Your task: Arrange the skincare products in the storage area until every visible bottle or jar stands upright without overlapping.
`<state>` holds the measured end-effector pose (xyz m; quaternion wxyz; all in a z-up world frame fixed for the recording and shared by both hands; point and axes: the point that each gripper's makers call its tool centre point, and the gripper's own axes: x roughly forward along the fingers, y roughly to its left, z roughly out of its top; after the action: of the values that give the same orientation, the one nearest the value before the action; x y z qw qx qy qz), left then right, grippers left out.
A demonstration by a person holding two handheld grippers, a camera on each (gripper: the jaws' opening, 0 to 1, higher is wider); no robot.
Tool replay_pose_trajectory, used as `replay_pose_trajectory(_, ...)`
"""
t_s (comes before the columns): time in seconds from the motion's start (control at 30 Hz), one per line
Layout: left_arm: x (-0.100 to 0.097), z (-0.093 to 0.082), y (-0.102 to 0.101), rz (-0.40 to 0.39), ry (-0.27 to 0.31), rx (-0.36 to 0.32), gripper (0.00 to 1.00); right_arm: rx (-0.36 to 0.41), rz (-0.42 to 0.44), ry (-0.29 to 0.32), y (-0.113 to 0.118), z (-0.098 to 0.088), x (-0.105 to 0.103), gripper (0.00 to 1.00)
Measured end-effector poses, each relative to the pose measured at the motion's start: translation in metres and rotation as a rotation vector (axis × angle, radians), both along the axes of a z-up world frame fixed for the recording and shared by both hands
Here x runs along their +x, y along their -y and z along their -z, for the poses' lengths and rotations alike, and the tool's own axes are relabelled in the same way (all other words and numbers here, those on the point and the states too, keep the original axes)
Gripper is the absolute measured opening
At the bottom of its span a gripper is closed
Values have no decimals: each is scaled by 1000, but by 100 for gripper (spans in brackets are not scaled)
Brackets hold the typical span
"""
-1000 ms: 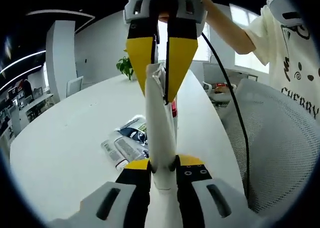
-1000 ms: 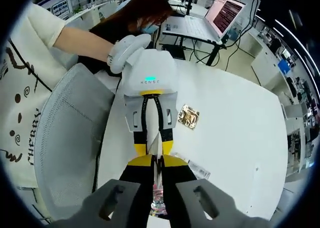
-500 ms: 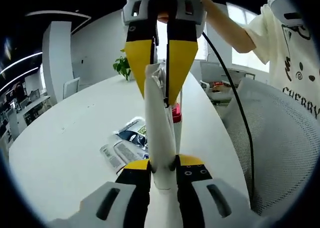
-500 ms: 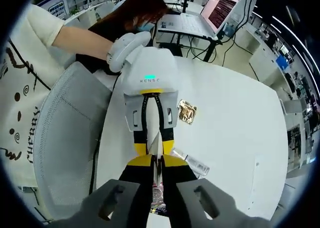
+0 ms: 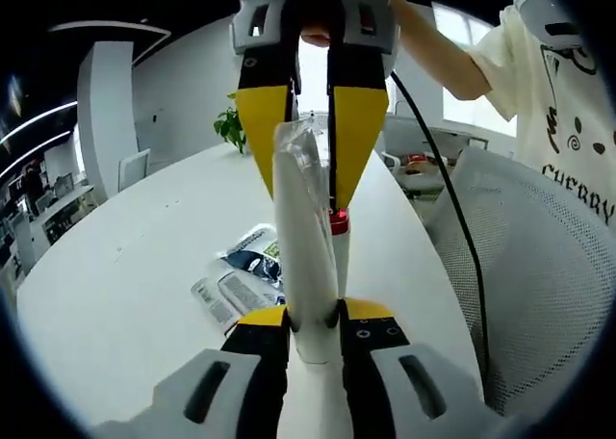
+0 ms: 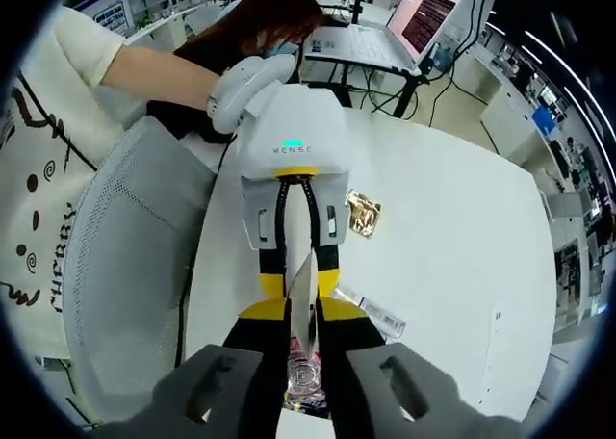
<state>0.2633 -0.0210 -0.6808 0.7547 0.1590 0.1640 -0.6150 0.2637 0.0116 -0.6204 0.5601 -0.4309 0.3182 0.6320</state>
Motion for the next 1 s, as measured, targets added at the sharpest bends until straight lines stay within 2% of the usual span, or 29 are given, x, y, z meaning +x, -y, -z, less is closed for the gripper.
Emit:
replay_pose_trajectory(0.17,1,1,1,-10,-12,2,17,8,15,8,0,0,1,17)
replay_pose_trajectory(0.4,6,-4,-1,-58,-27,-9,21,28,48,26,6,1,4,31)
replay_pose_trajectory(0.57,7,-2,-9,-86,-32,38,27,45,83,26,12,3,5,40)
replay_pose_trajectory(0.7,3,-6,-14,-111,-52,38,35,69,122,37,18,3,6,51)
replay_pose_trajectory(0.87,2,-9,-25,-141,-14,100,42,79,166,35,30,6,7,56)
replay_pose_trajectory(1.0,-3,-19,-30,-168,-12,93,47,115,223,46,40,6,10,64)
